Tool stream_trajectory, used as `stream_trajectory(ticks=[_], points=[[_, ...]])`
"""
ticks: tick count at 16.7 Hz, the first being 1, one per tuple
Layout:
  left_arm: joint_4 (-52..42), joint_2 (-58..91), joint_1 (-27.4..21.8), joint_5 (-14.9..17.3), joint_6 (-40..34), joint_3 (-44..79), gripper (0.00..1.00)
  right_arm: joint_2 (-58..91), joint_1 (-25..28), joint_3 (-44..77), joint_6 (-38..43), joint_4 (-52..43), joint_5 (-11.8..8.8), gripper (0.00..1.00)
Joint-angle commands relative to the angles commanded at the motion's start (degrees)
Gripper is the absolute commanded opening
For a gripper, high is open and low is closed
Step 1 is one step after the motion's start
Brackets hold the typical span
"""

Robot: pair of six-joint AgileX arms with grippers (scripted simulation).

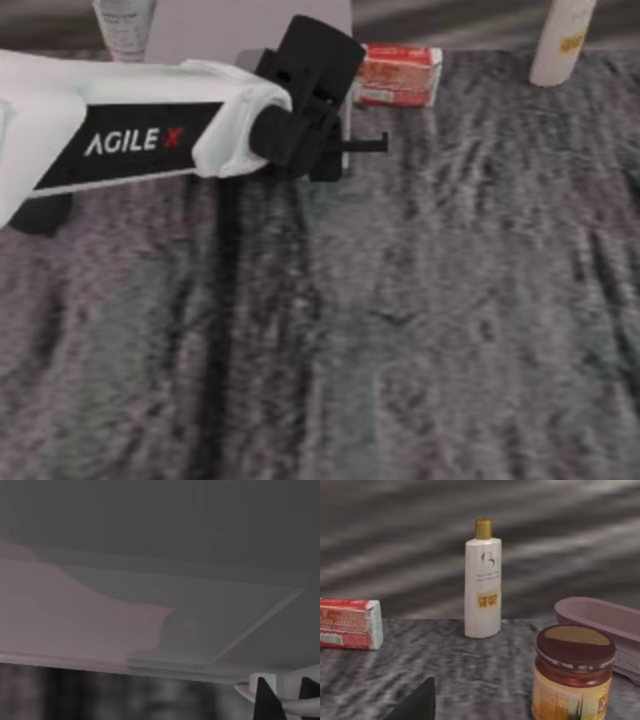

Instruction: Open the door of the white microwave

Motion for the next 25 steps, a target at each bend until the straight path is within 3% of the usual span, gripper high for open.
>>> stream_trajectory(ticks=[13,25], points=[[0.0,0.0,0.0,0.0,0.0,0.0,0.00,0.0,0.0,0.0,0.0,0.0,0.0,1.00],[2.1,-2.1,0.4,2.0,2.8,-3.4,0.00,0.0,0.0,0.0,0.0,0.0,0.0,1.00]])
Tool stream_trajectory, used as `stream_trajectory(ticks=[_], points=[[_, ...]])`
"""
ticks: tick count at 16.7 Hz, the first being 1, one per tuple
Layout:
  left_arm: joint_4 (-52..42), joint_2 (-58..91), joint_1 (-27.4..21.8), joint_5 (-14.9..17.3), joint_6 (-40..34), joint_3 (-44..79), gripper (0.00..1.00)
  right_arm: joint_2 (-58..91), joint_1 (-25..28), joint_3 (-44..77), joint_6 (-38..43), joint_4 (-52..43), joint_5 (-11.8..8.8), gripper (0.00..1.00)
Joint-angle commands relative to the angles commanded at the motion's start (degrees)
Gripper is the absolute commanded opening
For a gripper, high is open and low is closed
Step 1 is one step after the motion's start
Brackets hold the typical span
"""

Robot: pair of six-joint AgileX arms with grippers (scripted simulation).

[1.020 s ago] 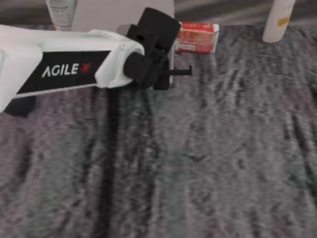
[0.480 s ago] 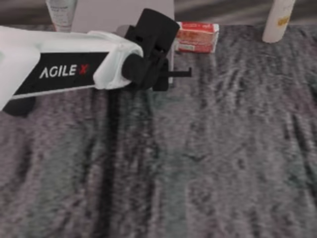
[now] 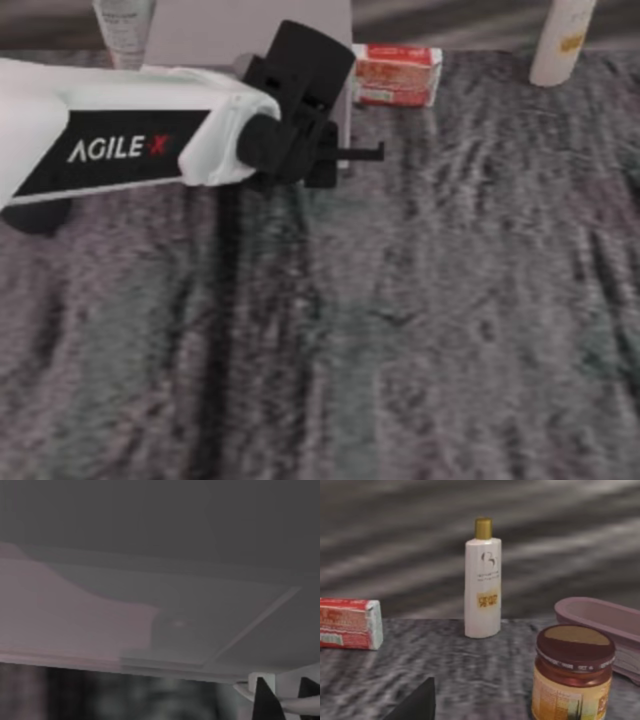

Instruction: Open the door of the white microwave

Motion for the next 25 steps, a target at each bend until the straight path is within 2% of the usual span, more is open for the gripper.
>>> stream_trajectory(ticks=[21,25], points=[[0.0,0.0,0.0,0.0,0.0,0.0,0.00,0.0,0.0,0.0,0.0,0.0,0.0,1.00],[0.6,-0.6,-0.1,1.0,0.9,-1.1,0.00,0.0,0.0,0.0,0.0,0.0,0.0,1.00]])
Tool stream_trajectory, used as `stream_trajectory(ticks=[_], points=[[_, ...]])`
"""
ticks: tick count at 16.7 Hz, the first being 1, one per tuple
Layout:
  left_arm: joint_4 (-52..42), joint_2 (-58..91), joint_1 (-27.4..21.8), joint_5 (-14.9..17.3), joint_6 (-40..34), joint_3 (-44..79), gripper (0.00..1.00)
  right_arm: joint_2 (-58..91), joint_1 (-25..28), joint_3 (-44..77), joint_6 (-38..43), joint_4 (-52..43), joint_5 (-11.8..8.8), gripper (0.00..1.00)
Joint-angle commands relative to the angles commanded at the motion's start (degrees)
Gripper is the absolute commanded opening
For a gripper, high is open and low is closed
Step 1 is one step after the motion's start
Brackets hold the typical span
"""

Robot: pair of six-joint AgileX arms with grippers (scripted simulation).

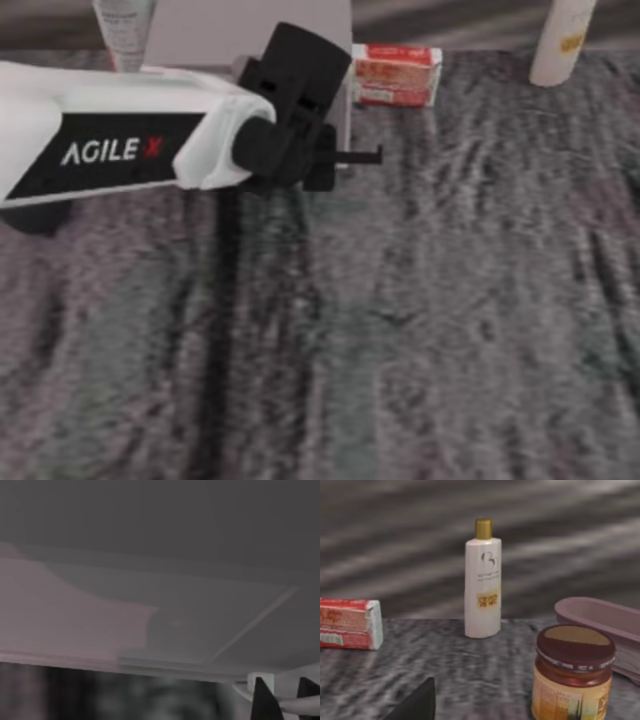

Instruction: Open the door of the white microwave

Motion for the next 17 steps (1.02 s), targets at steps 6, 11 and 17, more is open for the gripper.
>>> stream_trajectory(ticks=[6,11,17], points=[[1.3,-1.4,0.6,1.1,1.9,-2.0,0.00,0.0,0.0,0.0,0.0,0.0,0.0,1.00],[1.3,-1.4,0.6,1.1,1.9,-2.0,0.00,0.0,0.0,0.0,0.0,0.0,0.0,1.00],[1.3,-1.4,0.6,1.1,1.9,-2.0,0.00,0.0,0.0,0.0,0.0,0.0,0.0,1.00]])
